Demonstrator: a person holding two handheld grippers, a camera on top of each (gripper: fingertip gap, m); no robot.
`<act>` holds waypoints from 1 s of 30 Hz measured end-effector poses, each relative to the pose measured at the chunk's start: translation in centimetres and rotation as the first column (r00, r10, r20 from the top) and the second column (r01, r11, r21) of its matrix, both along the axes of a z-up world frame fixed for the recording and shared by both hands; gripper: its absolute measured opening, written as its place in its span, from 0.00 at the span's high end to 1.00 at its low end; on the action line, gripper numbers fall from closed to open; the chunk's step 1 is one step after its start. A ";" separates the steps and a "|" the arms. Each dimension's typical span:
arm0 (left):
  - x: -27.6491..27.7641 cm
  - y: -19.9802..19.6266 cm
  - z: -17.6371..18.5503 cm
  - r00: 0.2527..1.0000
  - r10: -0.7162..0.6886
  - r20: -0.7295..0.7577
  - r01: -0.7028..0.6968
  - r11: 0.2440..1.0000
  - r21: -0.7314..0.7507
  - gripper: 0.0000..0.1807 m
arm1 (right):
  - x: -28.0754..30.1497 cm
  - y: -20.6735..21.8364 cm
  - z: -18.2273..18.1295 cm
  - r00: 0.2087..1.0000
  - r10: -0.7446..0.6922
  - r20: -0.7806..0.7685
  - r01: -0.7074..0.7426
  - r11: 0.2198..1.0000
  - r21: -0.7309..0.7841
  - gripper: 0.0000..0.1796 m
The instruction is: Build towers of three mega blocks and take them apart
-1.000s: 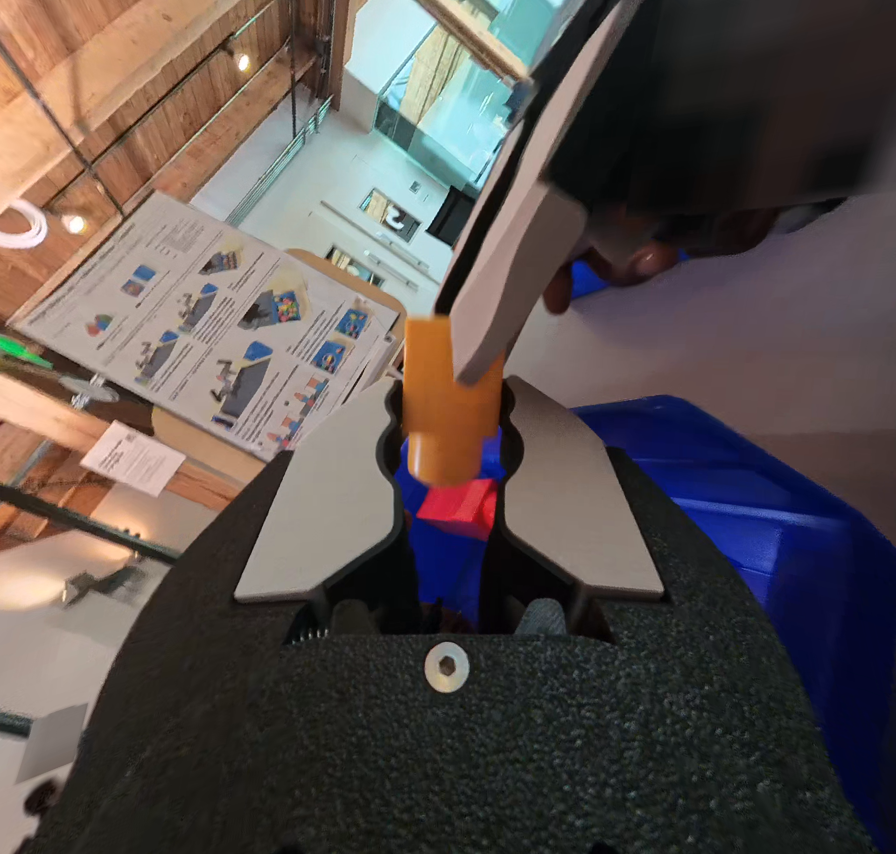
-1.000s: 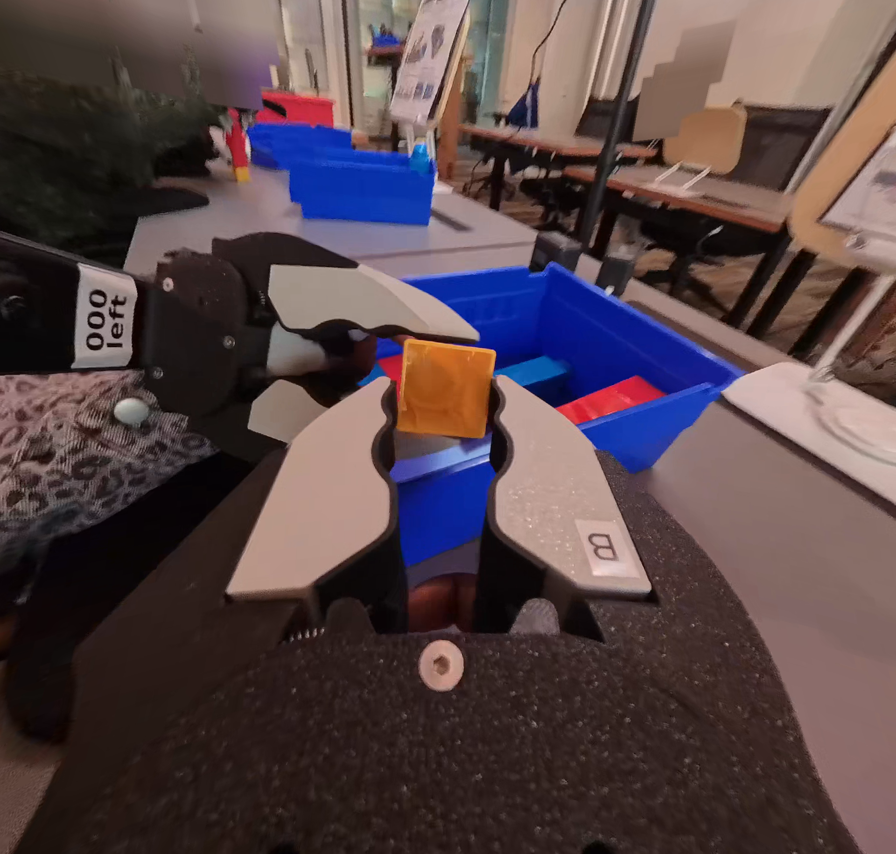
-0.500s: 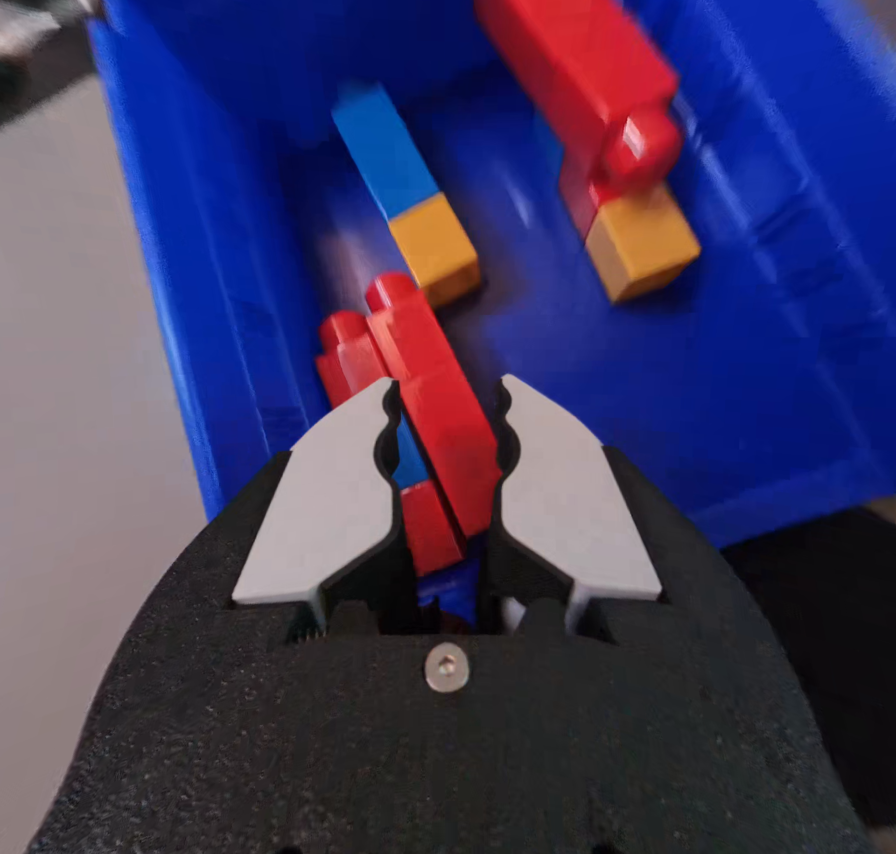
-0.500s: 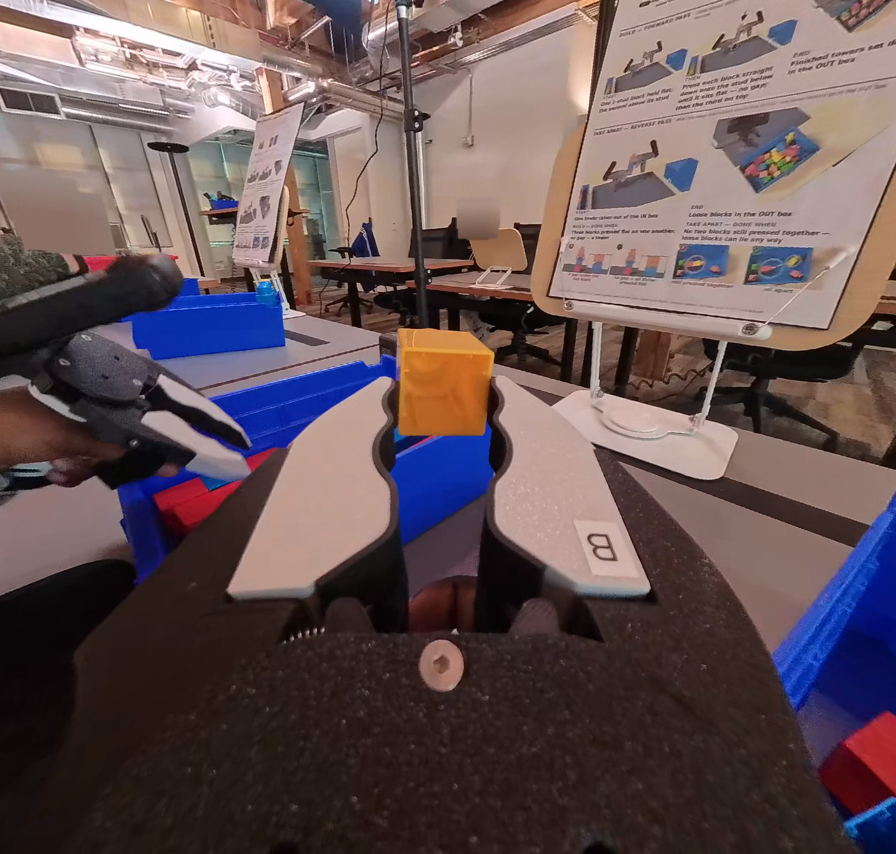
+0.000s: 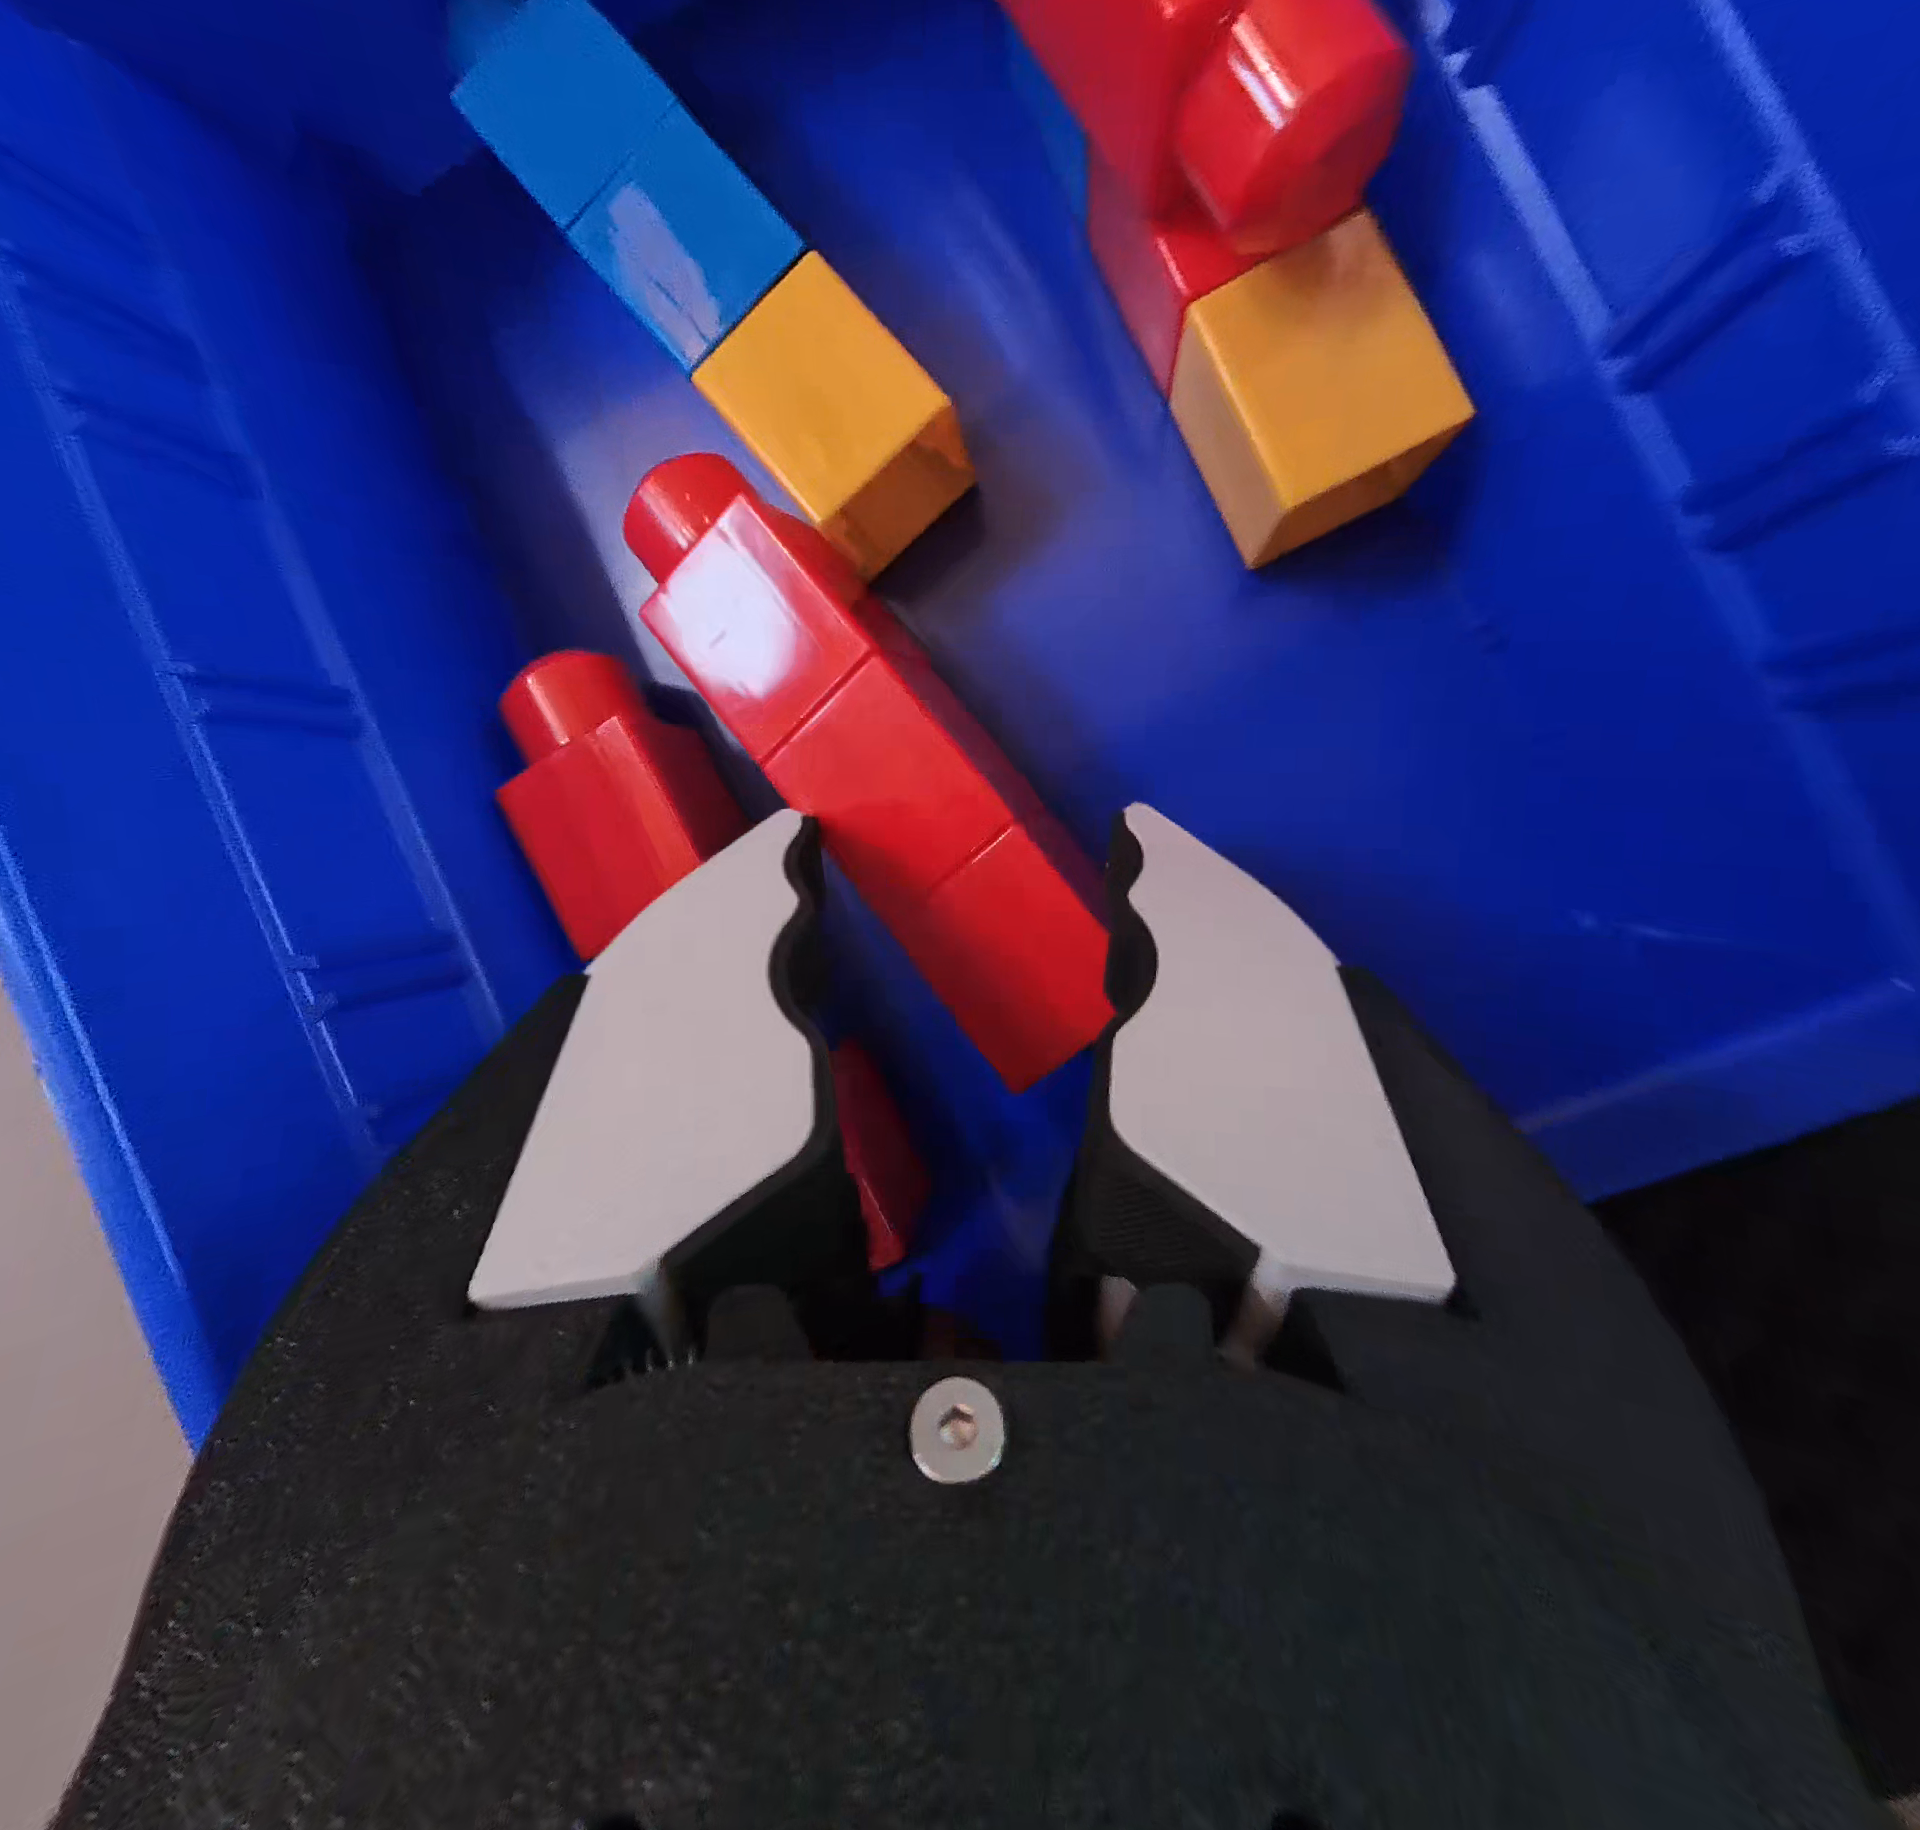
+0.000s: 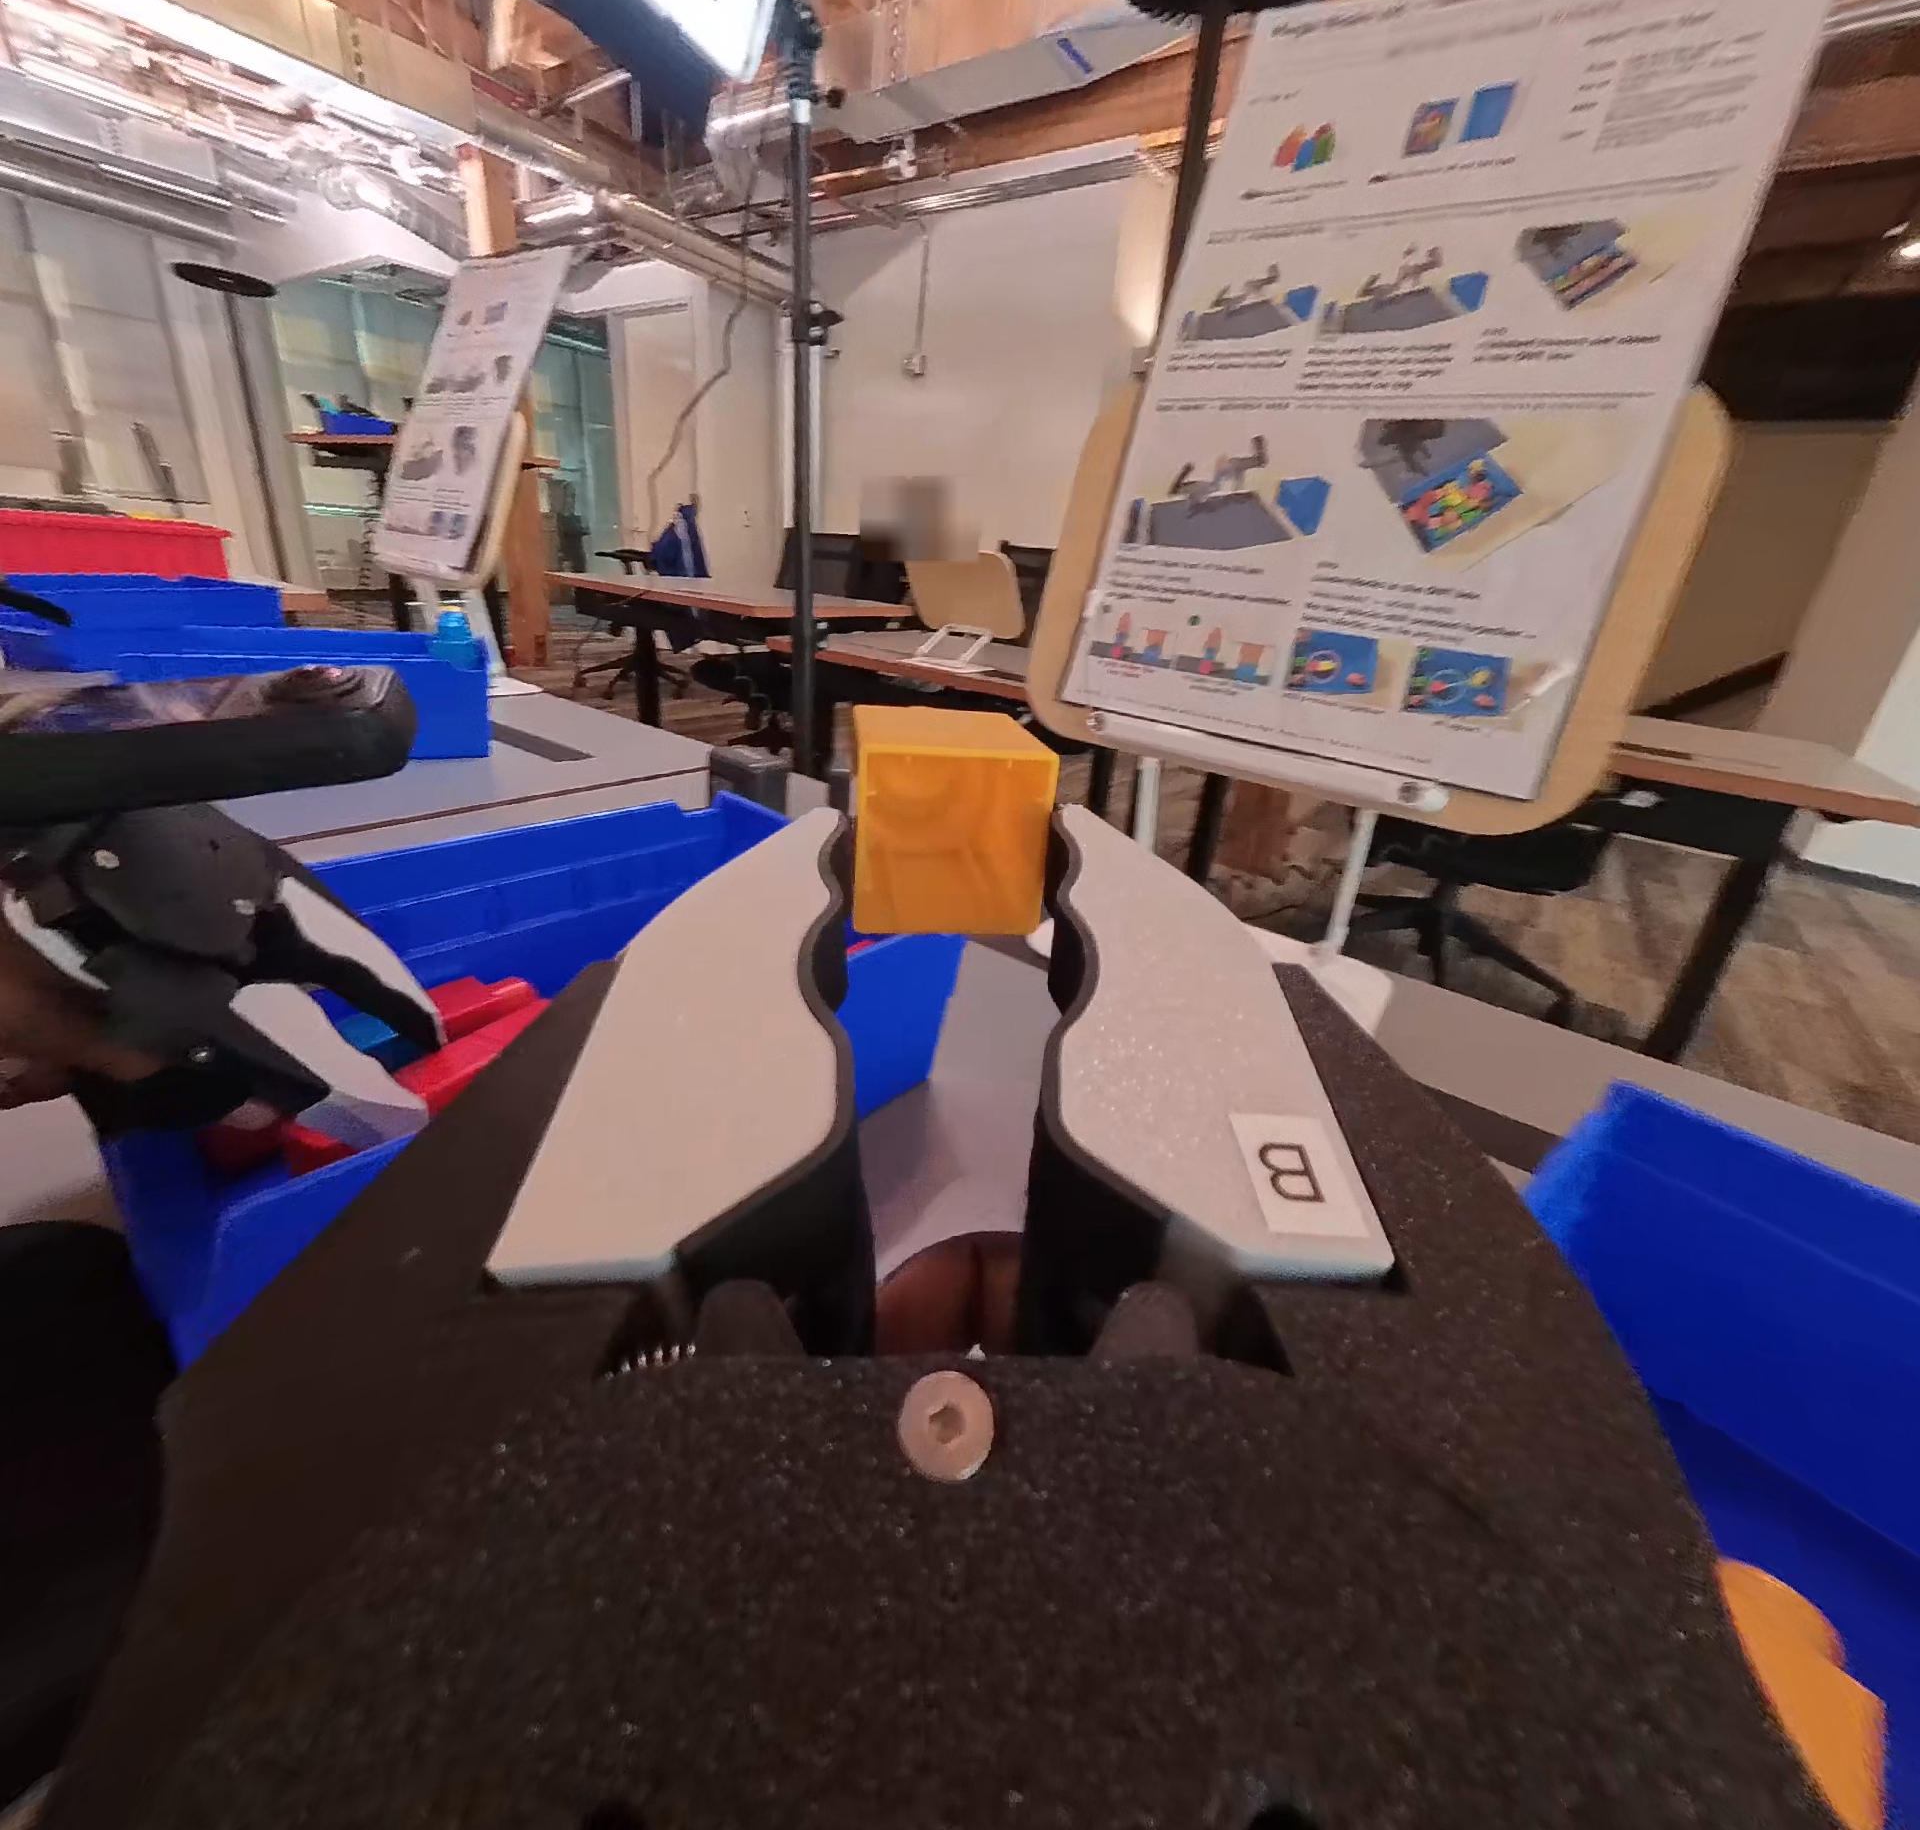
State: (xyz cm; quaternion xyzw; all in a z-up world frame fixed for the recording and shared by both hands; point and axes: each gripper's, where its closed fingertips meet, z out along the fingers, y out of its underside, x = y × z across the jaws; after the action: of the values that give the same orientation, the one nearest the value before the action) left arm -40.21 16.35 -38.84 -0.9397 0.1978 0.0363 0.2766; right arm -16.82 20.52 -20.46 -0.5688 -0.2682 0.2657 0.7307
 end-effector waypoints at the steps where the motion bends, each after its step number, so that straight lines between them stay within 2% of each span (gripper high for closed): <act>1: -0.1 0.3 -0.1 1.000 0.009 -0.024 -0.009 1.000 0.006 0.70 | 1.2 0.1 0.3 0.999 -0.044 0.004 0.044 0.999 0.002 0.81; 3: -0.9 0.9 -0.5 0.994 0.053 -0.097 -0.052 0.999 0.015 0.70 | 4.2 0.4 0.2 0.986 -0.159 0.048 0.160 0.987 -0.019 0.81; 4: -1.4 0.7 -1.3 0.988 0.068 -0.137 -0.072 0.997 -0.028 0.68 | 5.9 0.7 -0.2 0.973 -0.212 0.092 0.217 0.975 -0.043 0.81; 6: -1.1 0.8 -1.8 0.993 0.065 -0.096 -0.070 0.996 -0.051 0.73 | 9.1 1.0 -2.0 0.936 -0.277 0.218 0.310 0.941 -0.133 0.81; 10: -0.8 0.7 -2.1 0.997 0.050 -0.061 -0.054 0.996 -0.066 0.75 | 14.3 0.4 -7.6 0.835 -0.279 0.474 0.464 0.820 -0.335 0.81; 13: -0.8 0.8 -2.1 0.998 0.052 -0.039 -0.055 0.996 -0.064 0.76 | 16.2 -0.1 -10.8 0.750 -0.235 0.618 0.546 0.748 -0.378 0.81; 14: -0.8 0.8 -2.1 0.998 0.052 -0.038 -0.055 0.996 -0.065 0.76 | 16.3 0.0 -11.5 0.739 -0.223 0.636 0.553 0.740 -0.383 0.85; 18: -0.8 0.9 -2.1 0.998 0.044 -0.039 -0.047 0.997 -0.060 0.76 | 16.2 1.2 -12.6 0.764 -0.222 0.606 0.535 0.743 -0.402 0.83; 22: -0.7 0.9 -2.1 0.999 0.025 -0.047 -0.027 0.998 -0.053 0.76 | 17.2 1.3 -12.6 0.725 -0.235 0.647 0.538 0.779 -0.321 0.75; 24: -0.7 0.9 -2.0 0.999 0.021 -0.049 -0.023 0.998 -0.052 0.76 | 17.3 1.6 -11.3 0.756 -0.282 0.590 0.498 0.833 -0.241 0.74; 26: -0.7 0.9 -2.0 0.999 0.017 -0.050 -0.019 0.999 -0.051 0.77 | 17.6 1.1 -10.2 0.805 -0.288 0.518 0.456 0.860 -0.230 0.75; 28: -0.6 0.9 -2.0 0.999 0.010 -0.052 -0.012 0.999 -0.049 0.77 | 17.4 -0.2 -9.6 0.843 -0.226 0.489 0.376 0.897 -0.234 0.75; 30: -0.6 0.9 -2.0 0.998 0.003 -0.055 -0.005 0.999 -0.048 0.77 | 16.4 -2.5 -10.3 0.839 -0.075 0.539 0.252 0.931 -0.263 0.74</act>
State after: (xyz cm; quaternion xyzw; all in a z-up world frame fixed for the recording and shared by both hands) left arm -40.82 17.28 -40.86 -0.9452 0.2044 0.0581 0.2480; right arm -0.40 18.05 -30.76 -0.7522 -0.3582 0.0782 0.5476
